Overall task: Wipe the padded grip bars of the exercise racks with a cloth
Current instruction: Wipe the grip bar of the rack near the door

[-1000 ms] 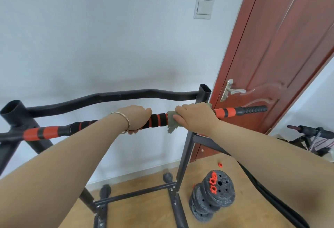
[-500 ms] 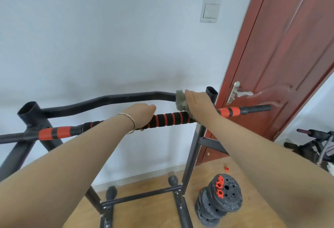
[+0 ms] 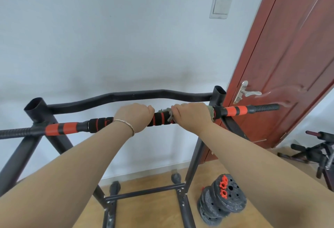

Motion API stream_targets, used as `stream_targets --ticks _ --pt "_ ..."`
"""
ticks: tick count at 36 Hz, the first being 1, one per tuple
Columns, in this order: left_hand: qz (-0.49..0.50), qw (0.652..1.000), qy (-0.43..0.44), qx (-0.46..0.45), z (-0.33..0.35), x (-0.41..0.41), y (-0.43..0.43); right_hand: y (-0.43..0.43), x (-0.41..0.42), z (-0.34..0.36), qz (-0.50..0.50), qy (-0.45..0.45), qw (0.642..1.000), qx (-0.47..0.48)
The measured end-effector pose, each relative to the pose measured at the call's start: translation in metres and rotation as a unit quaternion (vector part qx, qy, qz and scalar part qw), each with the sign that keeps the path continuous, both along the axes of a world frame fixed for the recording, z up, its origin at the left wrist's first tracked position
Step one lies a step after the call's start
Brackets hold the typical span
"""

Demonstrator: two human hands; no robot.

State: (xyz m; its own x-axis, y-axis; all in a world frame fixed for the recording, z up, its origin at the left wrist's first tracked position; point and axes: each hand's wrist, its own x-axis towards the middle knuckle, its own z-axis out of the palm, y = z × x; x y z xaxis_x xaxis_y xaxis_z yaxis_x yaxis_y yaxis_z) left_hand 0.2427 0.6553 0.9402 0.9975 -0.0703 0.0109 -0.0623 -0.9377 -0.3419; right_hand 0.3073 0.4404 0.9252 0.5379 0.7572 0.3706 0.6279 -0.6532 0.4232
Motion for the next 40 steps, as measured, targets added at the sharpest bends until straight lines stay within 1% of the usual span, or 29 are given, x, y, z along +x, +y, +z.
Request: stream_targets --ticks 2,4,6,8,9,10,13,14,15,16,17,18,19,20,21,22,23,25,26,27,29,30,32,34,35,36,38,39,40 --pt "0.011 1.0 -0.003 -0.008 0.002 0.001 0.001 0.008 0.006 0.011 -0.031 0.099 0.995 -0.013" --pt "0.01 1.0 -0.014 -0.002 0.002 -0.001 0.0 0.018 0.012 0.027 -0.092 0.242 0.966 0.017" --pt "0.016 0.999 -0.032 0.009 0.001 -0.009 -0.004 0.024 0.022 0.039 -0.146 0.385 0.909 0.058" --pt "0.016 0.997 -0.066 0.019 -0.006 -0.017 -0.009 0.025 0.029 0.044 -0.177 0.496 0.84 0.134" --pt "0.018 0.996 -0.084 0.02 -0.009 -0.02 -0.011 0.025 0.03 0.046 -0.189 0.53 0.811 0.159" --pt "0.018 0.995 -0.096 0.021 -0.011 -0.022 -0.011 0.026 0.032 0.046 -0.194 0.549 0.794 0.175" --pt "0.017 0.998 -0.06 0.011 -0.006 -0.022 -0.01 0.027 0.033 0.049 -0.163 0.528 0.797 0.244" --pt "0.011 0.999 -0.046 -0.002 -0.002 -0.021 -0.009 0.025 0.031 0.05 -0.131 0.531 0.78 0.305" --pt "0.006 0.999 -0.032 -0.032 0.002 -0.017 -0.005 0.022 0.028 0.051 -0.097 0.552 0.732 0.388" --pt "0.014 0.997 -0.024 -0.073 0.008 -0.013 -0.001 0.017 0.026 0.051 -0.067 0.57 0.668 0.475" --pt "0.032 0.992 -0.019 -0.122 0.014 -0.009 0.006 0.013 0.021 0.049 -0.039 0.578 0.615 0.535" --pt "0.053 0.985 -0.017 -0.161 0.019 -0.008 0.013 0.011 0.017 0.044 -0.022 0.557 0.621 0.551" --pt "0.074 0.981 -0.013 -0.18 0.022 -0.008 0.02 0.013 0.01 0.039 -0.025 0.483 0.696 0.531" --pt "0.087 0.979 -0.001 -0.184 0.023 -0.009 0.026 0.016 0.002 0.031 -0.034 0.362 0.821 0.44" --pt "0.093 0.982 0.023 -0.165 0.023 -0.011 0.03 0.022 -0.009 0.019 -0.039 0.241 0.913 0.325" --pt "0.11 0.978 0.05 -0.169 0.02 -0.014 0.033 0.028 -0.023 0.007 -0.039 0.154 0.958 0.239" --pt "0.113 0.974 0.078 -0.179 0.016 -0.017 0.031 0.033 -0.035 -0.002 -0.037 0.108 0.976 0.187" --pt "0.115 0.977 0.083 -0.158 0.01 -0.02 0.029 0.037 -0.048 -0.013 -0.036 0.076 0.982 0.17" --pt "0.105 0.985 0.071 -0.119 0.009 -0.023 0.027 0.035 -0.047 -0.014 -0.051 0.061 0.982 0.172" --pt "0.091 0.992 0.045 -0.075 0.004 -0.023 0.028 0.034 -0.044 -0.012 -0.053 0.03 0.987 0.148" --pt "0.056 0.997 -0.009 -0.045 -0.001 -0.029 0.027 0.034 -0.036 -0.005 -0.061 0.003 0.994 0.085" --pt "0.051 0.998 -0.025 -0.039 -0.002 -0.031 0.027 0.036 -0.031 0.0 -0.078 0.04 0.995 0.054" --pt "0.054 0.997 -0.049 -0.025 -0.005 -0.031 0.026 0.041 -0.022 0.008 -0.073 0.093 0.993 -0.02" --pt "0.048 0.997 -0.066 -0.001 -0.008 -0.034 0.023 0.046 -0.01 0.015 -0.084 0.171 0.982 -0.004" --pt "0.055 0.996 -0.075 -0.009 -0.009 -0.035 0.023 0.048 -0.006 0.022 -0.105 0.234 0.966 0.023" --pt "0.054 0.995 -0.085 -0.012 -0.012 -0.037 0.022 0.049 -0.001 0.029 -0.125 0.309 0.941 0.053" --pt "0.053 0.994 -0.098 0.004 -0.014 -0.042 0.021 0.05 0.005 0.039 -0.162 0.455 0.868 0.114" --pt "0.051 0.993 -0.102 0.006 -0.015 -0.044 0.02 0.051 0.007 0.042 -0.176 0.494 0.841 0.131" --pt "0.049 0.993 -0.107 0.006 -0.015 -0.045 0.02 0.051 0.009 0.044 -0.177 0.503 0.832 0.151"
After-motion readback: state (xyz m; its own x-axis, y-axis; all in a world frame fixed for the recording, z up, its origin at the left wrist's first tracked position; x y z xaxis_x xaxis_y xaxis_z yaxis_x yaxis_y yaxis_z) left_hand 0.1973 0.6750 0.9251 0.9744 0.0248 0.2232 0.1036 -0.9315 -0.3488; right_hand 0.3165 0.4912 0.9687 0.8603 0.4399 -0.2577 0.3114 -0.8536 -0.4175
